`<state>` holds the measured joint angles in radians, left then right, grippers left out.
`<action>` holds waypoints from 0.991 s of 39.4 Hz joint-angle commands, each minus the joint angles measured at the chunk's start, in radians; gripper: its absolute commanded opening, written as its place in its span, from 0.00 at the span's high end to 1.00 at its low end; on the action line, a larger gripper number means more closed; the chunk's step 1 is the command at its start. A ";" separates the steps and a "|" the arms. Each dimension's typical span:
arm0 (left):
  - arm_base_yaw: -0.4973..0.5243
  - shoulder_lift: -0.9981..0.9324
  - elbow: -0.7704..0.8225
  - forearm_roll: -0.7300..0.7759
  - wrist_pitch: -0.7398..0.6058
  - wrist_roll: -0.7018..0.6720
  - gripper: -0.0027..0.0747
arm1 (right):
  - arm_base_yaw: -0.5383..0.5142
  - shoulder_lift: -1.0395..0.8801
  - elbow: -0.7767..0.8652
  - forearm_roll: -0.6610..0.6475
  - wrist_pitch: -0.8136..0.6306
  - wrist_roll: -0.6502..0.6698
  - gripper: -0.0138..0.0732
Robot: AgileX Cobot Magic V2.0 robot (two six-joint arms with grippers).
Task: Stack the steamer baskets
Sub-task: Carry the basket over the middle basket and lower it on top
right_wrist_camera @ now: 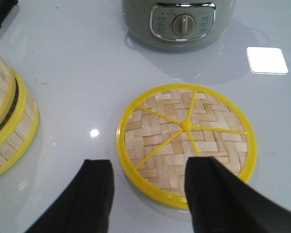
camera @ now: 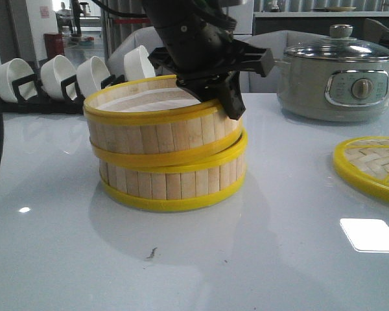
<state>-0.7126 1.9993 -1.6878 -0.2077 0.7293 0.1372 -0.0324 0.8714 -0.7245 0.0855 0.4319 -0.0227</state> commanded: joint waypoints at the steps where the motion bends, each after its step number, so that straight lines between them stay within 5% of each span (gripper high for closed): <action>1: -0.011 -0.059 -0.041 -0.036 -0.084 0.003 0.85 | 0.001 -0.007 -0.034 -0.009 -0.072 -0.007 0.33; 35: -0.039 -0.039 -0.041 -0.045 -0.107 0.003 0.85 | 0.001 -0.007 -0.034 -0.009 -0.072 -0.007 0.33; 39: -0.039 -0.048 -0.043 -0.045 -0.128 0.003 0.79 | 0.001 -0.007 -0.034 -0.009 -0.072 -0.007 0.33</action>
<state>-0.7377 2.0238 -1.6934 -0.2140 0.7041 0.1372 -0.0324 0.8714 -0.7245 0.0855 0.4341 -0.0227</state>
